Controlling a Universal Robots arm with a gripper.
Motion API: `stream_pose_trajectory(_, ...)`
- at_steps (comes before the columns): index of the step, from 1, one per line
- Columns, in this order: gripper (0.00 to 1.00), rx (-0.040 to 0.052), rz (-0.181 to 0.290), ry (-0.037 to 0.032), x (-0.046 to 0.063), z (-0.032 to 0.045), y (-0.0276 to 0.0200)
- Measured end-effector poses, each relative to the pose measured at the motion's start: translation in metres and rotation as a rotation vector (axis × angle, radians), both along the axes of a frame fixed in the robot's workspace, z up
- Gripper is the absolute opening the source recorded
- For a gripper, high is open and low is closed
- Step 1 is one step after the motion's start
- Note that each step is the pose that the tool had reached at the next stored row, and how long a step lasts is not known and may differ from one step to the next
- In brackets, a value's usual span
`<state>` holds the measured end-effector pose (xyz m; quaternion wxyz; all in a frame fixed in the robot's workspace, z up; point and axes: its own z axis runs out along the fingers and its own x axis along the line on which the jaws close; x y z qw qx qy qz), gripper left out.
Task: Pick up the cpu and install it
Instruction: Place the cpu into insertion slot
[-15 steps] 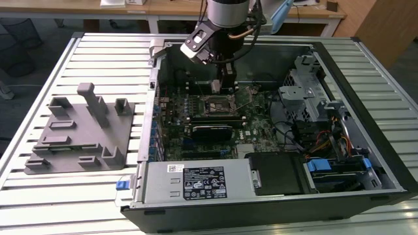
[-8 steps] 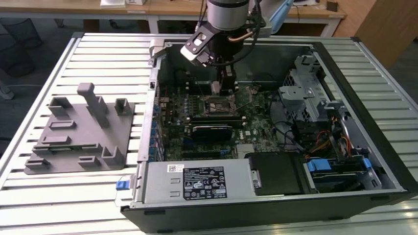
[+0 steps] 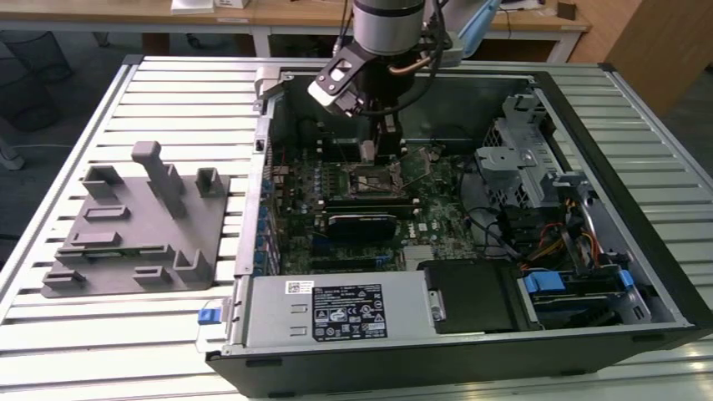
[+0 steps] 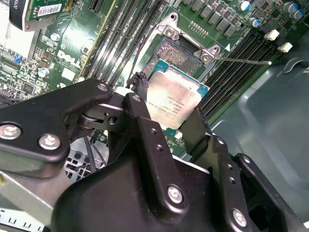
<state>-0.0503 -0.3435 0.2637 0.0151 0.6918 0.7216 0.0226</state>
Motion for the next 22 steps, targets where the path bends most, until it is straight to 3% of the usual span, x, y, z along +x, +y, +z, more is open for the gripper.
stream_pose_trajectory(22,0.53,0.0016,0.0,0.0,0.0,-0.0231,0.0016)
